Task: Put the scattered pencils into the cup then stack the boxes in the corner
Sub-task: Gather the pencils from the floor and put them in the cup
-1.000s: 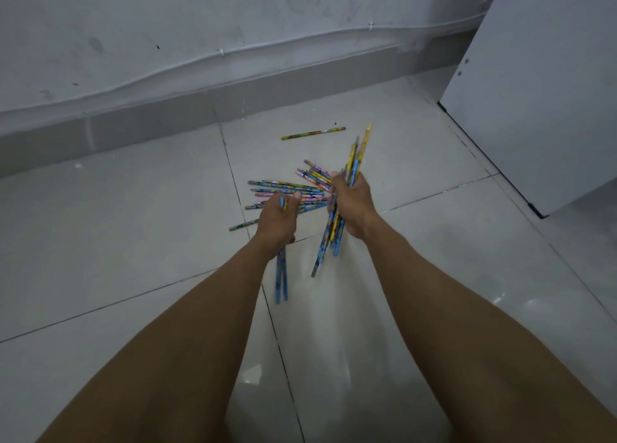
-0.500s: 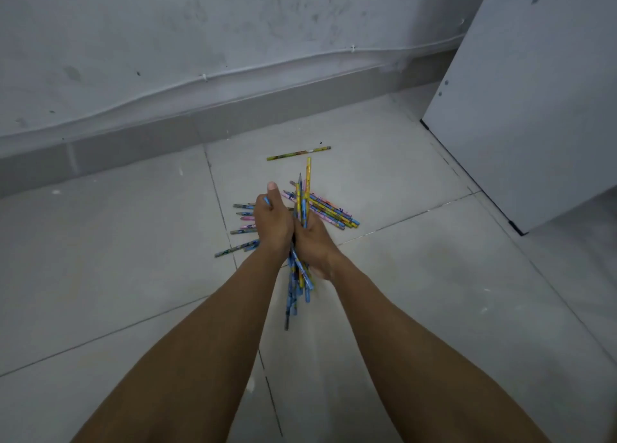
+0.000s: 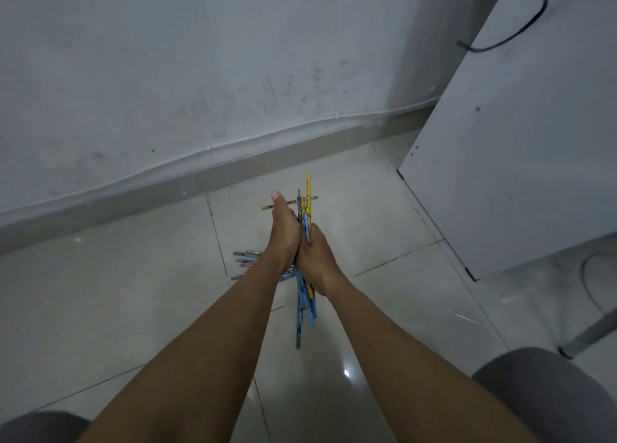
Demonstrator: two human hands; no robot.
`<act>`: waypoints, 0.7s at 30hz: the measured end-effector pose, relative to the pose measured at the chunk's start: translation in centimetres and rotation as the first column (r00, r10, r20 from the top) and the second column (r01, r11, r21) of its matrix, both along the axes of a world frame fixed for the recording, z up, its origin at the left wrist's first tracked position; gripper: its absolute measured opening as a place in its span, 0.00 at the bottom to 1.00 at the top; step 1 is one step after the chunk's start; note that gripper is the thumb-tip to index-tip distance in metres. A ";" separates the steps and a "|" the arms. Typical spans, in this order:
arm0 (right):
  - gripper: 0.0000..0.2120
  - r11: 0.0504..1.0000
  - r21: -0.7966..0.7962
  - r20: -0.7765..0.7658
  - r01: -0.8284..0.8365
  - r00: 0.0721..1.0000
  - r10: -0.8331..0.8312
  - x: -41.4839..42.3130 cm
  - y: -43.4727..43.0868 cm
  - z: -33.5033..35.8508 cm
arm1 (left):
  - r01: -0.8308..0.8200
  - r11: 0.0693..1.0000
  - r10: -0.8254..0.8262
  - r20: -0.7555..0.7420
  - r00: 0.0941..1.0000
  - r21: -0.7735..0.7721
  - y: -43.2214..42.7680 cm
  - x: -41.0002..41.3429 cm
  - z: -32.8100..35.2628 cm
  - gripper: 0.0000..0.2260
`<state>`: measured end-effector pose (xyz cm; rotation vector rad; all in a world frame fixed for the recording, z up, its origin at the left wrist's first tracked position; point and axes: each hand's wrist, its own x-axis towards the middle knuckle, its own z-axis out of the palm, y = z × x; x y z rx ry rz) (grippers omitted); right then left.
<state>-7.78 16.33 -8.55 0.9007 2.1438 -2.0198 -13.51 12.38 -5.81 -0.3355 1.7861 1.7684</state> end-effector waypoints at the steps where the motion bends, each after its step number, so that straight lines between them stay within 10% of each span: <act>1: 0.17 1.000 -0.004 -0.020 0.004 1.000 -0.004 0.2 0.0 1.5 | 0.003 0.998 -0.003 -0.010 1.000 0.055 0.1 0.2 1.9 0.45; 11: 0.17 0.990 -0.109 -0.030 0.088 0.995 -0.092 2.2 3.0 26.5 | 0.019 0.996 -0.022 0.035 0.999 0.090 3.8 2.5 29.1 0.52; 16: 0.13 0.983 -0.140 -0.087 0.122 0.987 -0.135 3.6 5.6 39.4 | -0.031 0.999 0.034 -0.060 0.998 0.044 6.7 3.3 40.4 0.33; 21: 0.13 0.982 -0.126 -0.156 0.139 0.975 -0.158 4.4 9.7 52.2 | 0.058 0.996 -0.050 -0.127 0.991 0.063 10.4 4.5 54.0 0.45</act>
